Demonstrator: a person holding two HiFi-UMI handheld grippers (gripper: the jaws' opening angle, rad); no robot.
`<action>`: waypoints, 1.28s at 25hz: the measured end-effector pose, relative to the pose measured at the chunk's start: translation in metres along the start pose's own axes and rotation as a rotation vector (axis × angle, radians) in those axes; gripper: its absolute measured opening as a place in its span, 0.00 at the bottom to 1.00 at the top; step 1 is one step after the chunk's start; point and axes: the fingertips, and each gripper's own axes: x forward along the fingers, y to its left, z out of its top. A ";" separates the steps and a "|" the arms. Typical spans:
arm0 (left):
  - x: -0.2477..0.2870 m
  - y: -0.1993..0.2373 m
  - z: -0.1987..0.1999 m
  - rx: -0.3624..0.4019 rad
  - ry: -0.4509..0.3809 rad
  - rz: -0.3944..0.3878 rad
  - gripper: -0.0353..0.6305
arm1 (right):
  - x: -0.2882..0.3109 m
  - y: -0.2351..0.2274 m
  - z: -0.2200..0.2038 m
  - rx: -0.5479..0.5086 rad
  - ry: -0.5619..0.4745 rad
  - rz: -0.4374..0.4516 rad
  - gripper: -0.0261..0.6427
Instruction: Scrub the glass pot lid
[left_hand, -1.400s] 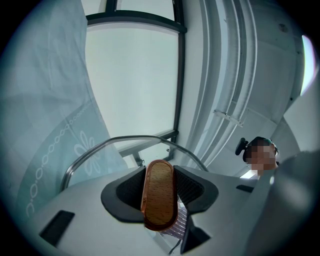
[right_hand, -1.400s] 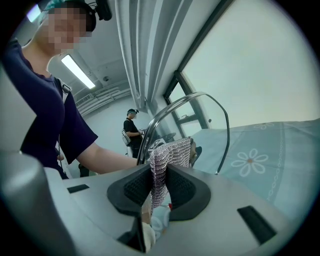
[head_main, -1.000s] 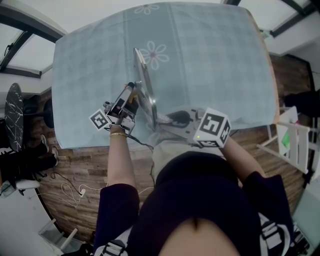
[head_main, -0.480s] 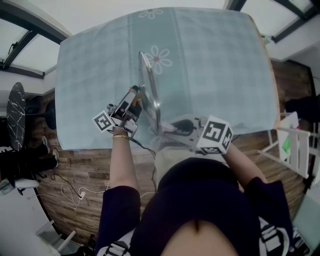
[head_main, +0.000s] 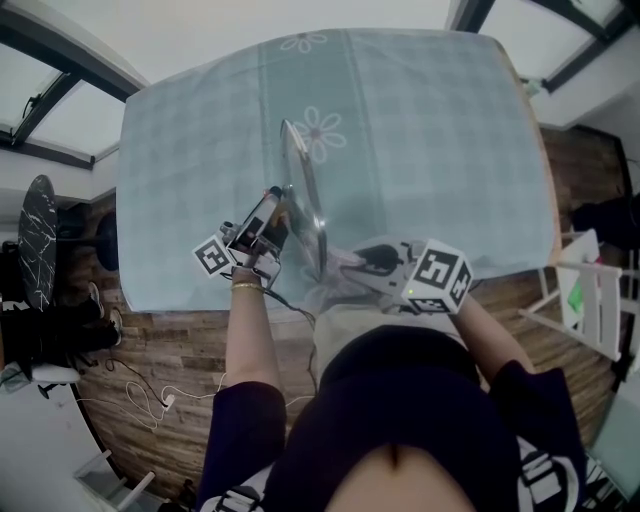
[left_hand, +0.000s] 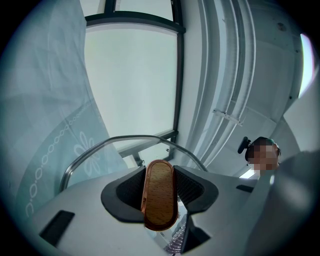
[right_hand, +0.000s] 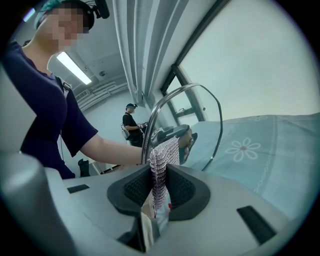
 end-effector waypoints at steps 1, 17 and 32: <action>0.000 0.000 0.000 0.000 0.004 0.000 0.30 | -0.001 -0.003 0.000 0.003 0.004 -0.008 0.16; -0.002 0.001 0.000 -0.018 0.000 -0.012 0.30 | 0.002 -0.090 0.032 -0.003 -0.051 -0.238 0.16; -0.002 0.003 0.000 -0.032 0.007 -0.027 0.30 | 0.027 -0.135 0.051 -0.040 -0.074 -0.295 0.16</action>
